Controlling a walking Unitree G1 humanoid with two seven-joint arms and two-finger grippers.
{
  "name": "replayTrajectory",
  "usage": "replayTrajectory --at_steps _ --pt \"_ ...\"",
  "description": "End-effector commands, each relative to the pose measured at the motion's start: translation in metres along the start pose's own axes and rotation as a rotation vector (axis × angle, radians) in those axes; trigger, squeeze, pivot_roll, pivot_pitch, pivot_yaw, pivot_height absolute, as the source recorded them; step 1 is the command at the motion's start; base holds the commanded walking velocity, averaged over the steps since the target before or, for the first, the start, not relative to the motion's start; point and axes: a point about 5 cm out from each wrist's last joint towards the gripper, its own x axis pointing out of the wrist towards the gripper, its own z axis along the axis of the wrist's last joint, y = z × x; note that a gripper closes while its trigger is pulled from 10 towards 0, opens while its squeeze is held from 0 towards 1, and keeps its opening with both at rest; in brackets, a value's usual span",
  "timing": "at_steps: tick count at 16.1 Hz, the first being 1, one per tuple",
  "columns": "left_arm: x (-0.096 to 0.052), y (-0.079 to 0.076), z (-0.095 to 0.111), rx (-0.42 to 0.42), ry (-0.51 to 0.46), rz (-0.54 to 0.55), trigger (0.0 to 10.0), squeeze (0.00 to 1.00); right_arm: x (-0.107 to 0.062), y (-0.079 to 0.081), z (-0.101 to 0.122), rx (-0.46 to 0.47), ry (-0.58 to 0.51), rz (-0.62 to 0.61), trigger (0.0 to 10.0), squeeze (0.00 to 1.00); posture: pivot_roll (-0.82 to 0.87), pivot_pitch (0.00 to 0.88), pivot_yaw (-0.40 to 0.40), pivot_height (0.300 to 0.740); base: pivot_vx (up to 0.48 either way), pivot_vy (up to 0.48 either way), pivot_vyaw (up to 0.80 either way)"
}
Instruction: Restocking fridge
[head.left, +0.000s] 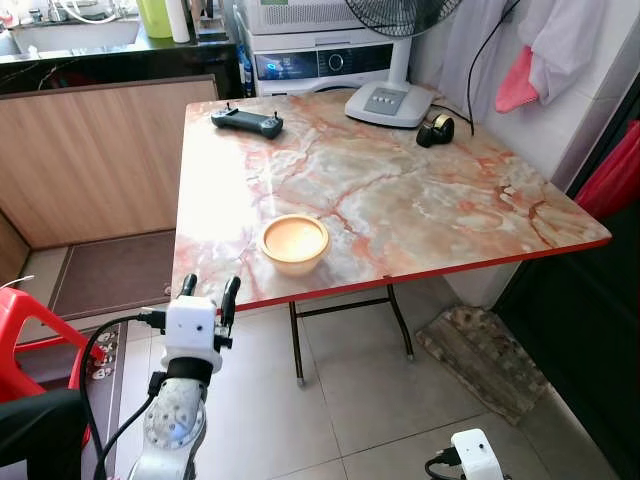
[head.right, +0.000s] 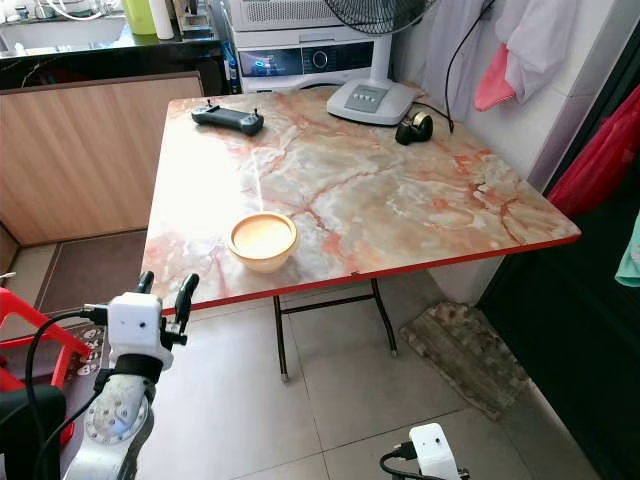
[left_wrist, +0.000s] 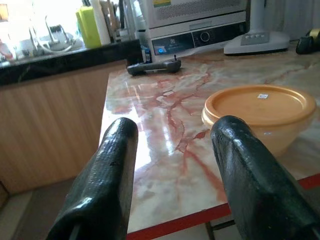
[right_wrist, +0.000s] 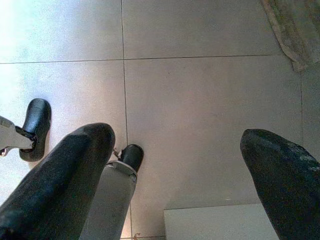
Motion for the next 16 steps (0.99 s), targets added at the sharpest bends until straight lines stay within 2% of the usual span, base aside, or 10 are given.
replayTrajectory --at_steps 1,4,14,16 --pt "0.003 0.001 0.006 -0.033 -0.006 -0.011 10.0 0.00 -0.001 -0.001 -0.004 -0.008 0.011 0.000 10.0 0.00 0.10 0.000 -0.035 0.740 0.000 0.000 0.00" --pt "0.008 0.000 0.011 -0.065 0.007 -0.030 10.0 0.00 -0.001 -0.001 -0.004 -0.015 0.013 0.003 10.0 0.00 0.11 0.000 -0.042 0.740 0.304 0.000 0.00" --pt "0.017 -0.007 0.017 -0.076 0.011 -0.070 10.0 0.00 0.000 -0.001 0.000 -0.003 0.002 -0.005 10.0 0.00 0.10 0.000 -0.045 0.740 0.337 0.000 0.00" --pt "0.016 -0.006 0.017 -0.069 0.014 -0.066 10.0 0.00 0.000 -0.001 0.001 -0.005 0.000 -0.003 10.0 0.00 0.10 0.000 -0.047 0.740 0.000 0.000 0.00"
